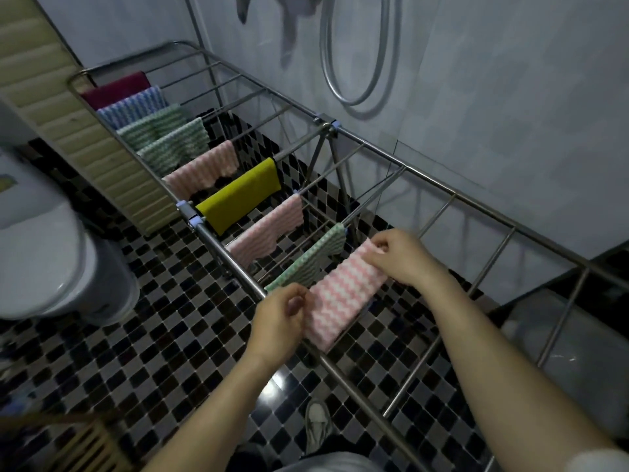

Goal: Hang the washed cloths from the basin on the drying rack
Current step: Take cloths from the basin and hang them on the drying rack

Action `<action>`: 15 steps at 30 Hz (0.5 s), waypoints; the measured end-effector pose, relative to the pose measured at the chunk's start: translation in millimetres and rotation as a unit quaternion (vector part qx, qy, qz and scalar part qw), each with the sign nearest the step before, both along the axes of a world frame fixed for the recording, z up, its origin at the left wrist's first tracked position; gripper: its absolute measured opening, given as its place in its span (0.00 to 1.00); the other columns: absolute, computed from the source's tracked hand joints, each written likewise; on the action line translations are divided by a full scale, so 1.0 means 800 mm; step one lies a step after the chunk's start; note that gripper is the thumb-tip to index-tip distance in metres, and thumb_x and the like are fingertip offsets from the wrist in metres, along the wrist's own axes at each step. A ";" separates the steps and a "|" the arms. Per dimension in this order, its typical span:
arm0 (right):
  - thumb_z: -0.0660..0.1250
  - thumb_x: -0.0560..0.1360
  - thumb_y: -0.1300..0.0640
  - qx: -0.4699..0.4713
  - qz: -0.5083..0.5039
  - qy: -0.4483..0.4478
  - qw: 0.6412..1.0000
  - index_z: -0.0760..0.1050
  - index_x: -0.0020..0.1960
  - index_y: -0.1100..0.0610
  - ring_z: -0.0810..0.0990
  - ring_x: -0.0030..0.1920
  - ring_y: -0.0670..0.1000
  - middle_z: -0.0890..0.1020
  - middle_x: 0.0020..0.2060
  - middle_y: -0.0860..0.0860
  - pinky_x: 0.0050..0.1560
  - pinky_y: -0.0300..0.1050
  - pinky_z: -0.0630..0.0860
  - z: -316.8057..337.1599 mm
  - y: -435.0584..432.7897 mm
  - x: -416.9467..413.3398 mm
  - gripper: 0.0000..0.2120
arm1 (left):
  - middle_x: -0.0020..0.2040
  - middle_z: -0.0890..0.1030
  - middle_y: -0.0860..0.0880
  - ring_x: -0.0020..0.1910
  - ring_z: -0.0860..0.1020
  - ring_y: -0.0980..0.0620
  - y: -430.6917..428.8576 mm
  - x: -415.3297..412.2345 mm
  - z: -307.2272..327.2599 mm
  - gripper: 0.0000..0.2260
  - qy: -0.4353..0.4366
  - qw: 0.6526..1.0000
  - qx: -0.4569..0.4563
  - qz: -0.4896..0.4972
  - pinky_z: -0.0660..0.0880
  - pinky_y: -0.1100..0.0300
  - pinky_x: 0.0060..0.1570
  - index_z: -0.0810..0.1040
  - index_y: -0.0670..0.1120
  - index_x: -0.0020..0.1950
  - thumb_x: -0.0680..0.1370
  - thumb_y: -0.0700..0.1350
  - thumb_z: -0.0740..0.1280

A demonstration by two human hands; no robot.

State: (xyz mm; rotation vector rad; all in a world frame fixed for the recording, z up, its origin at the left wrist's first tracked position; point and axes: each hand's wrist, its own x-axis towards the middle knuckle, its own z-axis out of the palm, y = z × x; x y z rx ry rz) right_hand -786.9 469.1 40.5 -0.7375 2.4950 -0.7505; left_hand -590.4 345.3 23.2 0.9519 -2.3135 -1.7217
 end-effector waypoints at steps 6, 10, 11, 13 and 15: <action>0.68 0.76 0.55 -0.026 -0.004 0.040 0.999 0.75 0.66 0.53 0.77 0.50 0.49 0.79 0.55 0.52 0.50 0.42 0.72 -0.011 -0.018 0.006 0.18 | 0.57 0.75 0.52 0.51 0.75 0.55 -0.004 0.003 -0.009 0.09 -0.035 0.963 -0.261 -0.054 0.75 0.63 0.51 0.81 0.46 0.57 0.79 0.41 0.65; 0.68 0.76 0.57 0.016 0.032 0.037 0.999 0.75 0.65 0.48 0.76 0.54 0.48 0.79 0.56 0.48 0.57 0.44 0.74 -0.005 0.001 0.003 0.17 | 0.60 0.73 0.52 0.52 0.77 0.54 0.002 0.001 -0.008 0.12 -0.044 0.926 -0.361 -0.102 0.76 0.63 0.50 0.78 0.50 0.61 0.79 0.49 0.65; 0.69 0.76 0.56 0.033 0.055 0.020 0.998 0.77 0.63 0.47 0.76 0.53 0.46 0.78 0.54 0.46 0.57 0.43 0.74 -0.003 0.006 0.001 0.16 | 0.58 0.75 0.54 0.50 0.77 0.55 0.003 -0.001 -0.007 0.11 -0.055 0.920 -0.366 -0.126 0.77 0.63 0.48 0.79 0.52 0.59 0.79 0.52 0.64; 0.70 0.75 0.54 0.074 0.098 0.004 0.992 0.79 0.58 0.46 0.76 0.49 0.42 0.79 0.54 0.45 0.54 0.43 0.74 -0.001 0.013 -0.003 0.13 | 0.50 0.80 0.56 0.45 0.78 0.57 0.006 -0.003 -0.006 0.12 -0.088 0.908 -0.363 -0.189 0.79 0.60 0.45 0.80 0.54 0.53 0.78 0.59 0.62; 0.70 0.74 0.52 0.096 0.117 -0.008 0.988 0.81 0.53 0.46 0.74 0.44 0.39 0.80 0.51 0.46 0.50 0.42 0.73 -0.002 0.018 -0.004 0.08 | 0.42 0.81 0.55 0.40 0.79 0.57 0.013 -0.004 -0.007 0.17 -0.114 0.896 -0.359 -0.237 0.79 0.59 0.41 0.80 0.53 0.49 0.77 0.63 0.59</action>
